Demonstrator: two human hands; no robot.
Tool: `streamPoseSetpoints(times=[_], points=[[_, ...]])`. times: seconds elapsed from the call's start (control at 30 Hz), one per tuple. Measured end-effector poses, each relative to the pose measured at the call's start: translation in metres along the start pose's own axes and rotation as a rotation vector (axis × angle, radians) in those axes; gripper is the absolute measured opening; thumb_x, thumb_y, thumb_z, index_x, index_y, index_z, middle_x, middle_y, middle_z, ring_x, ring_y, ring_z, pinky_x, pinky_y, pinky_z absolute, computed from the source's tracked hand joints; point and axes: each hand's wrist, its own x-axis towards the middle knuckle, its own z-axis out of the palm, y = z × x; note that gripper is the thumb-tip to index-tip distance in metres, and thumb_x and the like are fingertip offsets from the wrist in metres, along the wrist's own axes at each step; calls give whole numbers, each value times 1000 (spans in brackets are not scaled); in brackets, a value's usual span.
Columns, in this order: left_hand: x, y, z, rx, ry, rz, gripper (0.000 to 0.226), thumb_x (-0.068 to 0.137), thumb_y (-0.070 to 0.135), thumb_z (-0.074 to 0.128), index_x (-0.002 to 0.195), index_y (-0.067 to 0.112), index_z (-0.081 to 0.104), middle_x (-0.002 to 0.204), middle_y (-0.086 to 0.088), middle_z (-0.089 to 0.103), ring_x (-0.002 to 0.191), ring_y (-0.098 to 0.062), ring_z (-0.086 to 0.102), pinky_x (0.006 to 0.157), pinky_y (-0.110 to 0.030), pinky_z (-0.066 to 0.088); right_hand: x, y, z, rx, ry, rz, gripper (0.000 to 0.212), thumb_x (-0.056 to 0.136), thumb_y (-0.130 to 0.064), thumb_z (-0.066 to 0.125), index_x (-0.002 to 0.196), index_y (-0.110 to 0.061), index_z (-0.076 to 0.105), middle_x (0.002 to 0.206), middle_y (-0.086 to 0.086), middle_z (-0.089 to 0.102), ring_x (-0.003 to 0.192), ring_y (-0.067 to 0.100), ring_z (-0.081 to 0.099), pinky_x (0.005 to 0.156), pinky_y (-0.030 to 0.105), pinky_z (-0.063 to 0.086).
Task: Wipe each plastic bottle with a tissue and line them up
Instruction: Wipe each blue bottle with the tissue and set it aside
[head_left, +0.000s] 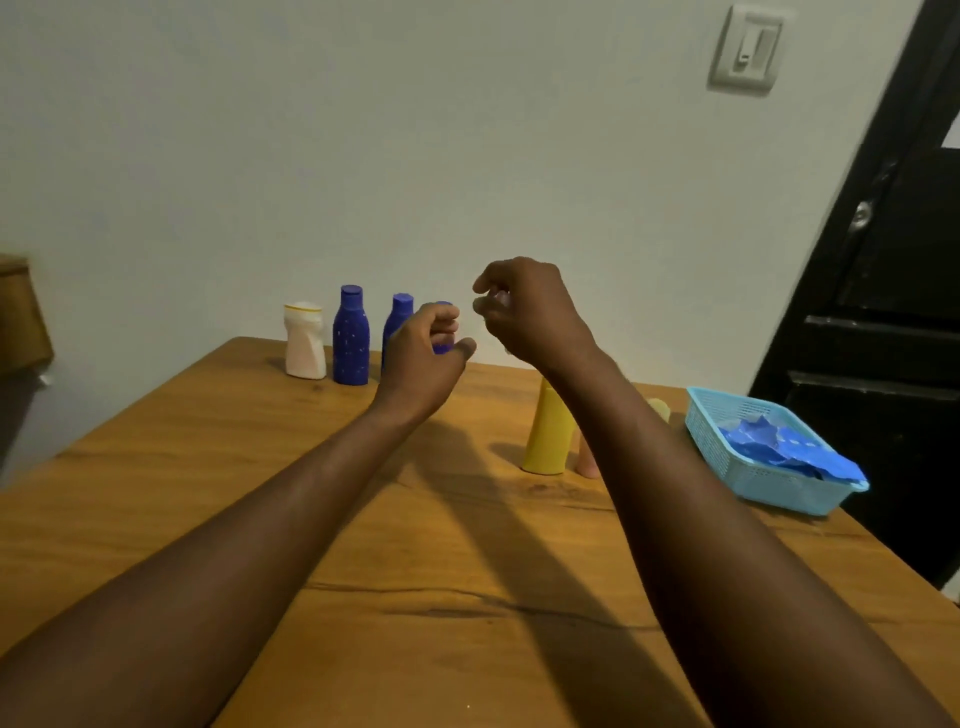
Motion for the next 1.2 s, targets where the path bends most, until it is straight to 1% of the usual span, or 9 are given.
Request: streamPoseSetpoints(times=[0.07,0.13,0.33,0.53,0.63,0.73,1.0,1.13,1.2], points=[[14,-2,-9,20,-5,-24,46,94,13,75,137,12,59,133,-5,67,119,-13,63,86,-11,46,22,-1,9,-167,-109,-18,24,92,-8,65,114,-11,70,112,9,67,93,22,65,75,29,52],[25,-10,-16,42,-25,-66,50,94,12,75,140,11,57,136,-6,65,124,-17,63,91,-19,47,42,-6,21,-289,-210,-41,28,89,-7,66,117,-11,68,114,11,64,92,25,64,73,30,52],[49,-38,-17,83,-108,-169,64,94,11,75,151,11,47,148,-7,58,134,-23,58,108,-34,47,102,-1,46,-401,-336,-64,36,87,-8,69,122,-7,65,120,12,66,106,27,64,91,40,56],[59,-53,-12,92,-156,-192,62,94,11,74,150,11,46,148,-8,58,134,-24,58,106,-33,46,130,10,72,-440,-555,-69,51,87,-15,74,135,-12,58,129,7,63,117,26,59,94,36,52],[60,-57,-7,86,-152,-188,59,94,9,74,147,9,49,145,-9,60,132,-23,58,106,-33,47,133,15,84,-479,-628,-71,47,90,-15,70,135,-13,59,126,9,64,112,26,61,84,33,51],[57,-62,-2,72,-145,-196,58,93,8,75,145,9,50,143,-8,60,132,-23,58,109,-34,47,133,19,90,-475,-642,-68,39,90,-15,69,128,-14,62,120,9,65,106,26,62,78,33,52],[45,-67,-4,36,-49,-214,55,93,9,75,143,10,53,140,-8,63,128,-23,62,106,-35,52,126,17,80,-475,-648,-119,35,91,-11,68,126,-8,65,121,10,67,111,27,62,86,33,49],[34,-55,-18,12,-23,-207,55,93,10,76,144,10,55,139,-7,65,126,-23,64,106,-39,54,110,2,60,-477,-646,-164,36,92,-11,68,127,-8,63,123,10,66,113,27,61,90,35,49],[26,-47,-27,-7,-33,-180,55,94,15,75,145,11,55,140,-6,64,127,-22,62,104,-36,53,99,-11,45,-473,-662,-188,36,93,-11,66,128,-9,63,124,9,65,115,27,59,93,36,49]])
